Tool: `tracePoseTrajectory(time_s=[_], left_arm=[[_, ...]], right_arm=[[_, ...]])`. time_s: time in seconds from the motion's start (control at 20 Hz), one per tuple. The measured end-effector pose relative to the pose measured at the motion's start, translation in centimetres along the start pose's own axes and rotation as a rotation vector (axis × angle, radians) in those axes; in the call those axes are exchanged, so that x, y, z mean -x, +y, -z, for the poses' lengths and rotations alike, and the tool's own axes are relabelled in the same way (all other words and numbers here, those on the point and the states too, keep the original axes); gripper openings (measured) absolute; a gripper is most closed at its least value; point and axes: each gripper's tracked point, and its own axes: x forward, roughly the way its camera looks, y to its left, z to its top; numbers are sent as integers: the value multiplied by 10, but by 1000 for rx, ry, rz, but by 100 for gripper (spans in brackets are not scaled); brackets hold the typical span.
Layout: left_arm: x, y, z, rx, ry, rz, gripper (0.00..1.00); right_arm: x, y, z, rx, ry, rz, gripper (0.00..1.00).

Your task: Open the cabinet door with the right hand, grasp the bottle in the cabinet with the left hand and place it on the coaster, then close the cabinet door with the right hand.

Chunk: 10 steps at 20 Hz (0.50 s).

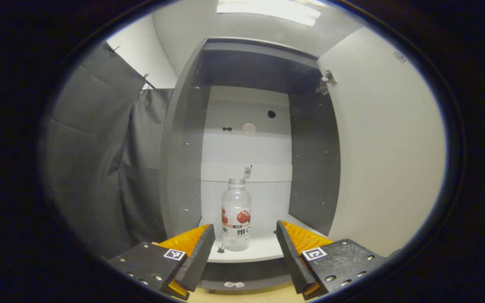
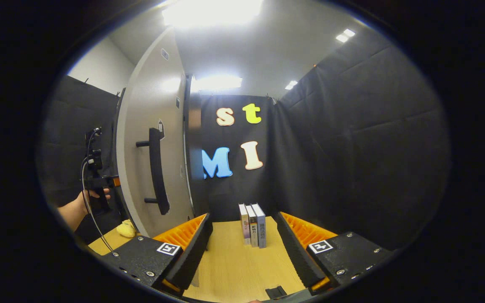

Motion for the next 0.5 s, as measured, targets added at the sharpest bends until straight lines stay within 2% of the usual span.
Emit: tracePoseTrajectory(time_s=[0.05, 0.1, 0.15, 0.25, 0.3, 0.5], left_arm=[[-15, 3, 4, -1, 11, -2, 87], [-29, 7, 11, -3, 23, -6, 82], [-42, 11, 16, -6, 33, -13, 84], [-66, 17, 30, -11, 65, -15, 82], [-79, 18, 37, -18, 78, -9, 87], [-107, 18, 53, -32, 107, 1, 82]], right_arm=[[0, -1, 5, -6, 12, 19, 95], [-1, -3, 10, -9, 24, 35, 95], [-3, -4, 13, -12, 36, 47, 95], [-3, -3, 19, -10, 49, 71, 95], [-2, -3, 23, -7, 56, 81, 95], [-5, -1, 29, -13, 70, 97, 95]])
